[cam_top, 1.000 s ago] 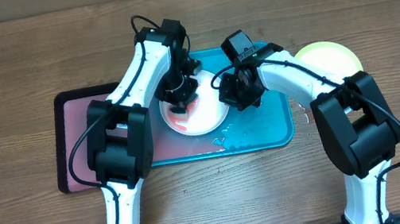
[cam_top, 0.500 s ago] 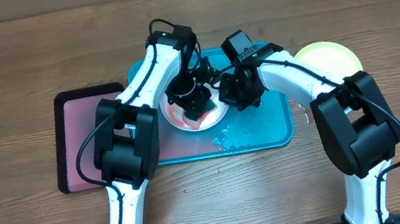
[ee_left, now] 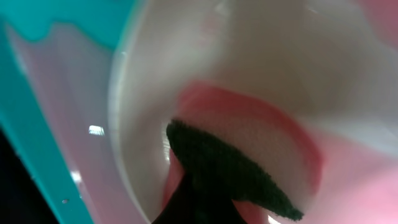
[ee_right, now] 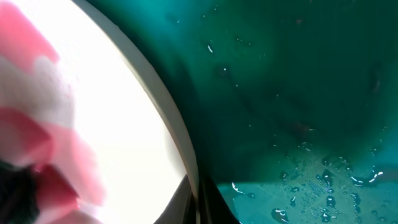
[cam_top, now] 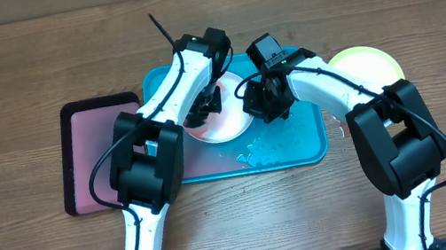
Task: Clean dirty plates on tray and stack at the side
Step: 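Scrub the white plate with the sponge while the right gripper holds it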
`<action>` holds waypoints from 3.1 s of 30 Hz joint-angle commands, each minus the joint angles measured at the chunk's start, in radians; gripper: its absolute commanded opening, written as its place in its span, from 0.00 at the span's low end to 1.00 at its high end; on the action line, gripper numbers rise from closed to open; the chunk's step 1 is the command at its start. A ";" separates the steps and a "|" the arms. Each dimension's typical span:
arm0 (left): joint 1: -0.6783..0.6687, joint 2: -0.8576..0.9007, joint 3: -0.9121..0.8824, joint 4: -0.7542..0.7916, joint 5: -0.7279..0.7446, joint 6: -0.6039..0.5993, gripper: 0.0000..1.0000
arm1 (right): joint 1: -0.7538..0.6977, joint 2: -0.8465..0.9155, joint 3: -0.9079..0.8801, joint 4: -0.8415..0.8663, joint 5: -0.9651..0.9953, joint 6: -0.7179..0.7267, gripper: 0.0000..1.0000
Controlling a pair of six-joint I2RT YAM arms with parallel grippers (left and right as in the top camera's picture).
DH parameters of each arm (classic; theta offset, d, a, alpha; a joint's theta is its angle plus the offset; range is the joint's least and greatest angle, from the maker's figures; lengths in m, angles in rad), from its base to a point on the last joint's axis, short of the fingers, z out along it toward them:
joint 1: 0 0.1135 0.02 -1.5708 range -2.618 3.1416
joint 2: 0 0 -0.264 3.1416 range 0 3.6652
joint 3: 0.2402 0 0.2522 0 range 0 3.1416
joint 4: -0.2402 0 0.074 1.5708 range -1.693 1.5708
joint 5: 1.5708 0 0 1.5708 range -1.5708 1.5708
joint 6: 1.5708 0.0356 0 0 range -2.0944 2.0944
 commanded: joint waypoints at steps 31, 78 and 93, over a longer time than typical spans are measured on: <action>0.055 0.046 0.126 0.209 0.569 0.517 0.04 | 0.016 0.010 -0.019 0.002 -0.194 -0.241 0.04; 0.105 0.047 0.047 -0.029 0.522 0.558 0.04 | 0.003 0.010 -0.019 0.069 -0.163 -0.158 0.04; 0.105 0.047 0.079 0.128 0.148 0.131 0.04 | -0.043 0.010 -0.019 0.147 -0.117 -0.013 0.04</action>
